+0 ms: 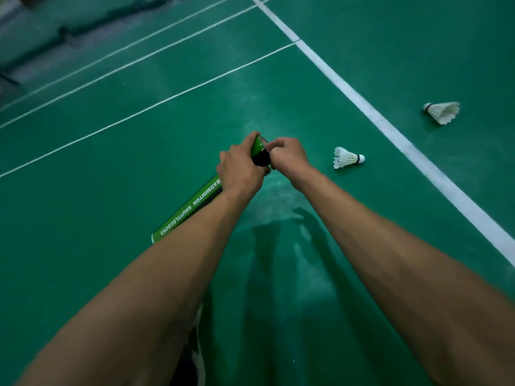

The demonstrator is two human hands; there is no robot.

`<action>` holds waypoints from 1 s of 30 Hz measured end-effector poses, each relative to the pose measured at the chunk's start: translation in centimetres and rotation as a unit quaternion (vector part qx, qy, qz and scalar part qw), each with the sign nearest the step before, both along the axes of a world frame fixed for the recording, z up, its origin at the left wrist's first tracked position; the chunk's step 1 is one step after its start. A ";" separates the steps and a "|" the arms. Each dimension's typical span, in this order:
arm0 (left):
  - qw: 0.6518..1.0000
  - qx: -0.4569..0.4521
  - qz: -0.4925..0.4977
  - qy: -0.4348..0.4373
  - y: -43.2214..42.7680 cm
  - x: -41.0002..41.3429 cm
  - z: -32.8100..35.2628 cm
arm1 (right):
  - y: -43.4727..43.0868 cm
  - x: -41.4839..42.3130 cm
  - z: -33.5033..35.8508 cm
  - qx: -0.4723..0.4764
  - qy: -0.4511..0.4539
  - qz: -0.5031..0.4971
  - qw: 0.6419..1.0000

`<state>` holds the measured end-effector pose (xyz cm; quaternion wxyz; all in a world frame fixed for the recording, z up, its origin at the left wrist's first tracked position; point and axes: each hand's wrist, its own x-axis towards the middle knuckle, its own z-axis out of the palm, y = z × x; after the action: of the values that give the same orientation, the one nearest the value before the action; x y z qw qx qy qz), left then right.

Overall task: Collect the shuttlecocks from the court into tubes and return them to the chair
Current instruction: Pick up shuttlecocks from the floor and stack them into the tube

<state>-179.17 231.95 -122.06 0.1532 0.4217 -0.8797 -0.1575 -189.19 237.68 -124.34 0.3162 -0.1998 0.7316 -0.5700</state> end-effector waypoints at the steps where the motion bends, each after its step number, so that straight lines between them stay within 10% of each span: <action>1: 1.000 -0.011 -0.007 -0.007 0.2 -0.6 -0.2 | 0.3 -0.6 -0.3 0.010 0.018 0.005 1.000; 16: 0.975 -0.070 -0.203 -0.063 1.3 -10.4 -6.4 | 6.9 -12.3 -7.8 0.224 0.168 -0.094 0.955; 30: 0.950 -0.089 -0.291 -0.076 -3.7 -13.5 -8.4 | 6.8 -14.4 -15.3 0.406 0.308 0.047 0.859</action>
<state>-192.68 228.29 -130.43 0.0707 0.1430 -0.9837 -0.0835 -203.61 244.46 -139.67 0.1540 -0.2531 0.9480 -0.1164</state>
